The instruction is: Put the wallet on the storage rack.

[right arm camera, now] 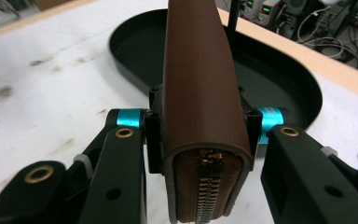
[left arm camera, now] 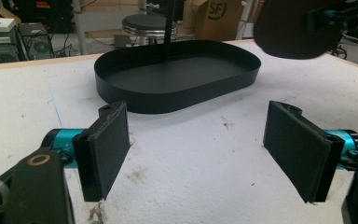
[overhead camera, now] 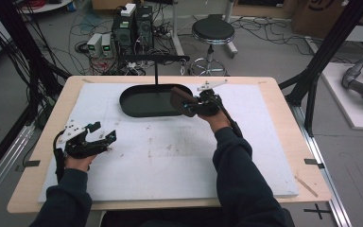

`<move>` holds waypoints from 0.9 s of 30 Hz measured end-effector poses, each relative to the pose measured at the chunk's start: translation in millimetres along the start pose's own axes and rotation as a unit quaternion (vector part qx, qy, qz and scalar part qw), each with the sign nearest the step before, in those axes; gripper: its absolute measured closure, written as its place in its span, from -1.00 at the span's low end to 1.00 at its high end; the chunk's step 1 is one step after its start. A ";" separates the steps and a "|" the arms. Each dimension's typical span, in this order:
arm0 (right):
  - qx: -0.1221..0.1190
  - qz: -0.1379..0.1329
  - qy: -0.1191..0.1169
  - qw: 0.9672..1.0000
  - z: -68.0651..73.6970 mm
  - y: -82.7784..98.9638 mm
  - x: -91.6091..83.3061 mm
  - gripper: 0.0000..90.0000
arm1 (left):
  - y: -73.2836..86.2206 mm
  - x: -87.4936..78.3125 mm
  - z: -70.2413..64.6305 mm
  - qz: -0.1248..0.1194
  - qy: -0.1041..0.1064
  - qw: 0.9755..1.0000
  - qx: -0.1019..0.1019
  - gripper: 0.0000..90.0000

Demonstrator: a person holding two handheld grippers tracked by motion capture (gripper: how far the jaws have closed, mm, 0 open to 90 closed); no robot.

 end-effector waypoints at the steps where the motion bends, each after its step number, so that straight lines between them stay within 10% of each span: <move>1: 0.000 0.000 0.000 1.000 0.0 0.0 0.0 0.43 | 0.0 0.0 0.0 0.000 0.000 1.000 0.000 -0.50; 12: 0.032 0.017 0.005 0.999 -10.3 -46.4 64.2 0.44 | -0.1 0.4 0.0 -0.002 0.002 1.000 0.002 -0.50; 24: 0.108 0.039 -0.016 0.993 -15.4 -41.9 111.2 0.39 | 1.5 -0.4 -0.8 0.002 0.003 1.000 0.009 -0.50; 27: 0.102 0.046 0.022 0.993 -20.0 -40.8 109.2 0.11 | 1.5 -0.3 -0.4 0.002 0.003 1.000 0.008 -0.50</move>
Point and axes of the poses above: each handheld gripper's, and its own axes: x roughly forward along the jaws, y roughly out of its underside, z roughly to its left, the point moved 5 cm from there along x, roughly forward along the jaws, and after that the axes turned 13 degrees about z, right-handed, at the moved point
